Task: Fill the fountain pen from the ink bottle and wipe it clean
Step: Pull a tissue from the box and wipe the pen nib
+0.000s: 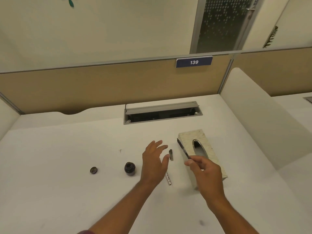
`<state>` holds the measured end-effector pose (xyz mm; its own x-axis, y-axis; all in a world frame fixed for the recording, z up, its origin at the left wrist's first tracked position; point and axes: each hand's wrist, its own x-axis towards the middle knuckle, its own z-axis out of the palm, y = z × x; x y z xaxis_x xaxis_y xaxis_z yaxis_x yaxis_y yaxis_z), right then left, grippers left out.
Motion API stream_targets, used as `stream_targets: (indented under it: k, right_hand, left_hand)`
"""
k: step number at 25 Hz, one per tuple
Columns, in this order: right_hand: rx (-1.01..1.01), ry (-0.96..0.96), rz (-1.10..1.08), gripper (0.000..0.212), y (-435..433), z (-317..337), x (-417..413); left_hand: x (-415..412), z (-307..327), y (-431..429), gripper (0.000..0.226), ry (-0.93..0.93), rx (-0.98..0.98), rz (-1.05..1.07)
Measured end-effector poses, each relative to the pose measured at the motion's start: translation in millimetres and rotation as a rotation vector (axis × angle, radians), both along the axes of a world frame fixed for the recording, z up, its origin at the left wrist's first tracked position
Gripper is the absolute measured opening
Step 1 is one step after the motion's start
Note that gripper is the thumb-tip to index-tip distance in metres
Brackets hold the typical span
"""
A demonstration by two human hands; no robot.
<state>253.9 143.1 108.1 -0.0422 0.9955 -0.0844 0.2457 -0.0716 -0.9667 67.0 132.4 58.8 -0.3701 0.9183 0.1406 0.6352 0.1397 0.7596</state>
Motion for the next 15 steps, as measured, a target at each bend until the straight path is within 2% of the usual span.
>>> stream_targets:
  k: [9,15]
  right_hand:
    - [-0.209,0.219,-0.093,0.021,33.2,-4.5,76.2]
    - [-0.297,0.334,-0.110,0.022,54.9,-20.1,102.7]
  left_hand:
    - [83.0,-2.4,77.9,0.031,0.164,-0.171,-0.210]
    - [112.3,7.4,117.3,0.027,0.318,-0.346,-0.257]
